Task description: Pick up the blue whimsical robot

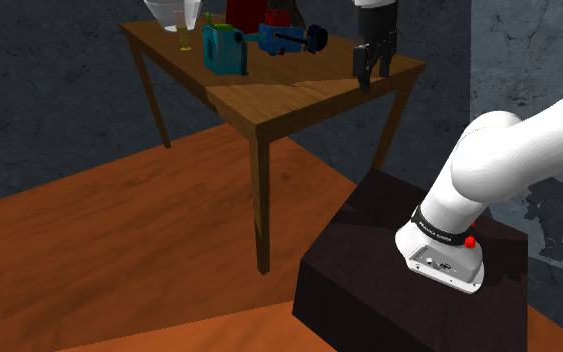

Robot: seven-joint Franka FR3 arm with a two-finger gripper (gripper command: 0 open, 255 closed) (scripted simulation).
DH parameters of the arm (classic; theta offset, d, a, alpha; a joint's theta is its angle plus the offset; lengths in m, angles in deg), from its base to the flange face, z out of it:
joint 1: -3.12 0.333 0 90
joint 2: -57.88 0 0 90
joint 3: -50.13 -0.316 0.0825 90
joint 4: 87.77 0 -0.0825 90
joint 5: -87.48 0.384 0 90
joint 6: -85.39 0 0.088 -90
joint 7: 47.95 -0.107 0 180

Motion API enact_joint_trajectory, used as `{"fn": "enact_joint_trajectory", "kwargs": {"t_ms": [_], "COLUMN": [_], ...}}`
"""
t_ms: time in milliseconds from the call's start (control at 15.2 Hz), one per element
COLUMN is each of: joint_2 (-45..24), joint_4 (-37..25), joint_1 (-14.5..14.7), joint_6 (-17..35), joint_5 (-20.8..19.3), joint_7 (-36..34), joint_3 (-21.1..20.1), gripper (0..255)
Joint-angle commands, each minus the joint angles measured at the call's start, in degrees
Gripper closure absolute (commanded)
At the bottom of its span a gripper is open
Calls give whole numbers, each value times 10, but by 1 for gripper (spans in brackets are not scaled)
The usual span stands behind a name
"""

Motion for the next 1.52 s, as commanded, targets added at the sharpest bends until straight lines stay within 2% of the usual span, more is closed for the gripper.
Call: {"fn": "enact_joint_trajectory", "kwargs": {"t_ms": [0,330,726,1122,1452], "joint_2": [0,-98,-213,-328,-431], "joint_4": [0,-81,-196,-334,-473], "joint_1": [0,-3,-4,-7,-17], "joint_6": [0,45,75,81,64], "joint_5": [0,11,35,74,117], "joint_7": [0,14,37,65,89], "joint_3": [0,23,50,75,94], "gripper": [0,0,0,0,0]}}
